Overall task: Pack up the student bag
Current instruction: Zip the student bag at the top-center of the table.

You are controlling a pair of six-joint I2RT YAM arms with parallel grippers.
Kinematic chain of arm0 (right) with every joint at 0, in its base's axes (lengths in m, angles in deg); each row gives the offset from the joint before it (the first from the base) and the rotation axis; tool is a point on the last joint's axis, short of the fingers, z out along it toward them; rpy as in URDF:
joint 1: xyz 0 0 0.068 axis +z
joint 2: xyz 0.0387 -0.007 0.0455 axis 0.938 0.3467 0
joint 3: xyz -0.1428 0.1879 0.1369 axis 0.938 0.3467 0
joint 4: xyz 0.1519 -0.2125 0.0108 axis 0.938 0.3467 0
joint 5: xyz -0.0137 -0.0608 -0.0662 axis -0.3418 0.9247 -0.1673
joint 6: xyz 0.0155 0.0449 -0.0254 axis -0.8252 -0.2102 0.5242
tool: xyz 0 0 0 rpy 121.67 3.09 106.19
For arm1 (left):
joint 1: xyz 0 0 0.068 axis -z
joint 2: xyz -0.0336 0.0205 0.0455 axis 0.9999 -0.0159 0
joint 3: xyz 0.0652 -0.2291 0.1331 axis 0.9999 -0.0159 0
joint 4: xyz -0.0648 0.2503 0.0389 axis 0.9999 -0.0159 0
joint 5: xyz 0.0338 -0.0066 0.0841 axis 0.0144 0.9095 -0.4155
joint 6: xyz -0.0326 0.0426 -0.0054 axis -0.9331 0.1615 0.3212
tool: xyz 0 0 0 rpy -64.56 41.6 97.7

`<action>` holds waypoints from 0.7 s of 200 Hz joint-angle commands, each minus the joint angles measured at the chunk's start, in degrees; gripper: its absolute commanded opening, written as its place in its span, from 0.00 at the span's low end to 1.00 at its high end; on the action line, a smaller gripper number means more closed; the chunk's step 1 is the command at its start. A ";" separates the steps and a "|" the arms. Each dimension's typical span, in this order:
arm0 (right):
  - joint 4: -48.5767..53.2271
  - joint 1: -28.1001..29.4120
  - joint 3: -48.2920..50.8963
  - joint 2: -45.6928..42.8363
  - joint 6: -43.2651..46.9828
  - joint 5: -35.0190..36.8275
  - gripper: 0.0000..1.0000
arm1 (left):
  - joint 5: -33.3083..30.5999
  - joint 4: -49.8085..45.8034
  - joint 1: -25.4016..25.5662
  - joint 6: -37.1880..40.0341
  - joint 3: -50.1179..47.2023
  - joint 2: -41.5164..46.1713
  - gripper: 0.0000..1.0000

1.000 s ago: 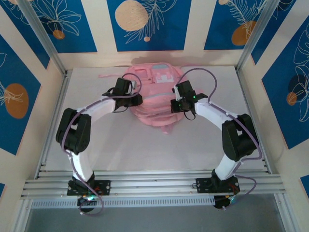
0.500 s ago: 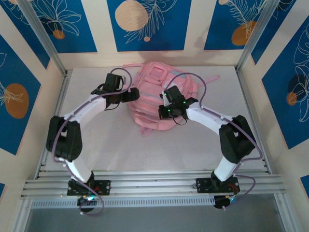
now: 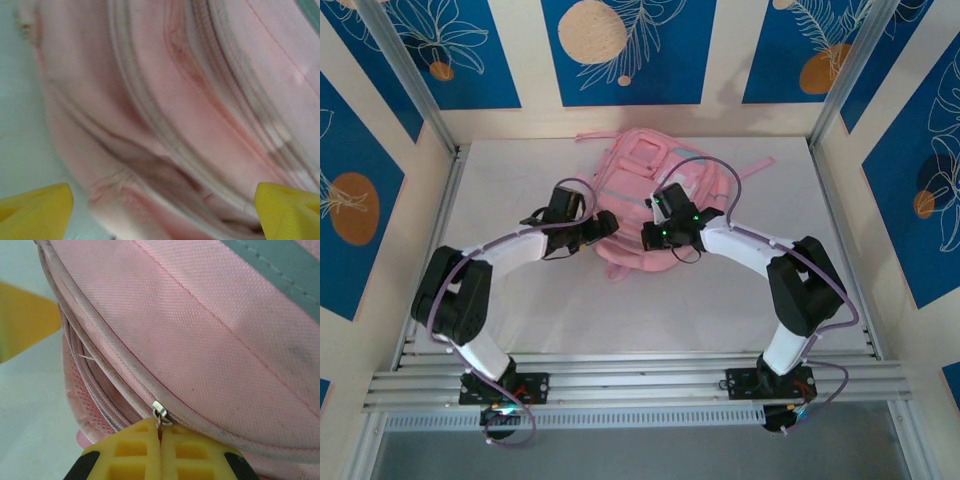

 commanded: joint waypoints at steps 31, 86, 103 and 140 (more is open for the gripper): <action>5.60 0.14 4.32 -2.87 3.40 0.47 0.00 | -3.36 7.23 -0.08 -1.96 1.23 -7.17 0.63; 12.88 -6.83 5.67 -4.30 9.50 6.01 0.00 | -3.86 6.43 -2.08 0.70 0.67 -6.03 0.00; 13.73 -9.49 5.52 -4.99 10.55 7.32 0.00 | -4.07 5.83 -2.19 1.57 0.58 -5.01 0.00; 13.02 -15.64 3.23 -6.04 13.48 8.58 0.00 | -4.28 4.06 -2.36 3.51 0.49 -3.55 0.00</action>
